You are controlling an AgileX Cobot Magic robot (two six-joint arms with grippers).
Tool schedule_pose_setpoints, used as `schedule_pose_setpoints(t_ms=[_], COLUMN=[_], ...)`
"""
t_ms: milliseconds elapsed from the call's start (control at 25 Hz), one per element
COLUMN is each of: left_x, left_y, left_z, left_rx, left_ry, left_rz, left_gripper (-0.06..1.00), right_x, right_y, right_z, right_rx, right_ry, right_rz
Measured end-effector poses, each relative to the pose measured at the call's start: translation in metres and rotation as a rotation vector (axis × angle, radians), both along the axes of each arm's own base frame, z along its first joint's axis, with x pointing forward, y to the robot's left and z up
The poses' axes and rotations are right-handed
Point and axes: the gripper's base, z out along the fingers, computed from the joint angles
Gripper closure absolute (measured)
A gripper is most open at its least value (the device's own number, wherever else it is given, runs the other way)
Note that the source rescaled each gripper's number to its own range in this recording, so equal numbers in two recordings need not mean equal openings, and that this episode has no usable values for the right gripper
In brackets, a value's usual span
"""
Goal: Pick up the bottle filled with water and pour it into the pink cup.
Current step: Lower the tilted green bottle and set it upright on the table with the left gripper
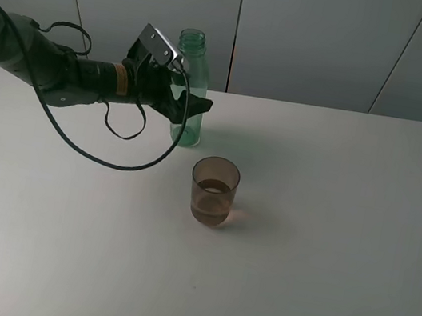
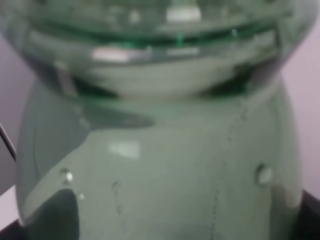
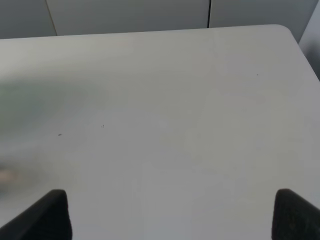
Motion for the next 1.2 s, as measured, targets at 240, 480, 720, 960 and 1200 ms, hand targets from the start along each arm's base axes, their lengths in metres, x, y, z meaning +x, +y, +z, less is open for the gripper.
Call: schedule_pose_setpoints(t_ms=[240, 480, 720, 960, 1200], left_x=[-0.001, 0.001, 0.001, 0.001, -0.001], left_y=[-0.003, 0.000, 0.003, 0.004, 0.001], left_z=[0.003, -0.003, -0.006, -0.009, -0.014], left_rx=[0.004, 0.018, 0.028, 0.026, 0.079], left_ry=[0.005, 0.097, 0.140, 0.191, 0.227], left_rz=[0.015, 0.079, 0.112, 0.146, 0.172], left_gripper=[-0.05, -0.05, -0.06, -0.06, -0.06], right_x=[0.000, 0.000, 0.000, 0.000, 0.000], right_y=[0.000, 0.000, 0.000, 0.000, 0.000], right_z=[0.000, 0.000, 0.000, 0.000, 0.000], right_rx=[0.000, 0.000, 0.000, 0.000, 0.000], right_ry=[0.000, 0.000, 0.000, 0.000, 0.000], right_rz=[0.000, 0.000, 0.000, 0.000, 0.000])
